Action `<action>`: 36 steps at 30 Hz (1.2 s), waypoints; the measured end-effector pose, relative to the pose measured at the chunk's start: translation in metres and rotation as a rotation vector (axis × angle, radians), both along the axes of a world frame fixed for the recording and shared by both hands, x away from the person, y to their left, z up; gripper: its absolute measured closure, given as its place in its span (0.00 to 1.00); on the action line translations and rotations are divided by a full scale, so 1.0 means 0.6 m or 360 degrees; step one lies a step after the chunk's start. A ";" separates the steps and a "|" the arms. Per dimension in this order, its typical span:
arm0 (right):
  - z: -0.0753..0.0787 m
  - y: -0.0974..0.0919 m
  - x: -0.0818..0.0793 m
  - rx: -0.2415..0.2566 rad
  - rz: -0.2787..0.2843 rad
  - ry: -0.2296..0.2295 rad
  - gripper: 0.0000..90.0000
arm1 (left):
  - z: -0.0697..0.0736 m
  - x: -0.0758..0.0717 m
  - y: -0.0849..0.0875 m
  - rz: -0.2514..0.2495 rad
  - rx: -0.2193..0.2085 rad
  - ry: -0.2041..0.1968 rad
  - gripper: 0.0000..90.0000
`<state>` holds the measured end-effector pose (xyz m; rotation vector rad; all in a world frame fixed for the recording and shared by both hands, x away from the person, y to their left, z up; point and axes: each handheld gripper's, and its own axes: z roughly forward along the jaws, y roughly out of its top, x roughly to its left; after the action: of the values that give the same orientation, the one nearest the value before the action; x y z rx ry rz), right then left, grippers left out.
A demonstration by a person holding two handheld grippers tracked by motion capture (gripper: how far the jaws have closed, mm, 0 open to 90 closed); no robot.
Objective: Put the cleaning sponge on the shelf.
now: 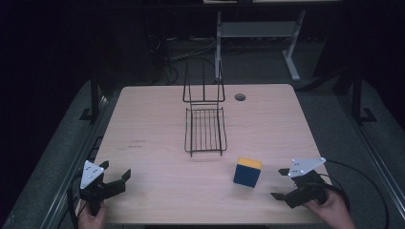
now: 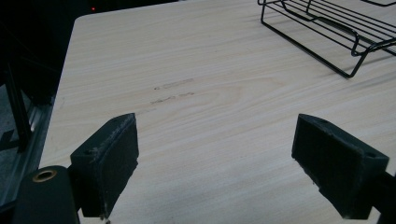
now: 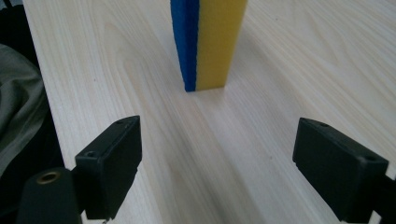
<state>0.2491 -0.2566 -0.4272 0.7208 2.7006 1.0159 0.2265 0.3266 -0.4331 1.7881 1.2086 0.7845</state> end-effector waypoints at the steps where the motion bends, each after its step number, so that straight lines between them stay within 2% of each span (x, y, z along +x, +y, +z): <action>1: 0.000 0.000 0.000 0.0000 0.0000 0.0000 0.17 | 0.000 0.000 0.000 0.0001 0.0001 -0.0001 0.16; 16: 0.017 0.058 0.037 -0.0048 0.0146 0.0004 0.17 | 0.000 -0.001 0.002 0.0002 -0.0002 0.0002 0.16; 28: 0.025 0.089 0.055 -0.0084 0.0189 0.0036 0.18 | -0.001 0.001 0.001 -0.0004 -0.0008 0.0003 0.16; 31: 0.026 0.094 0.058 -0.0090 0.0209 0.0036 0.23 | -0.001 0.001 0.000 -0.0006 -0.0006 0.0004 0.16; 36: 0.028 0.108 0.068 -0.0104 0.0220 0.0043 0.24 | 0.000 0.001 0.000 -0.0007 -0.0010 0.0001 0.16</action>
<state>0.2897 -0.1920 -0.4102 0.5469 2.8258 0.9476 0.2270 0.3268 -0.4333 1.7857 1.2059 0.7768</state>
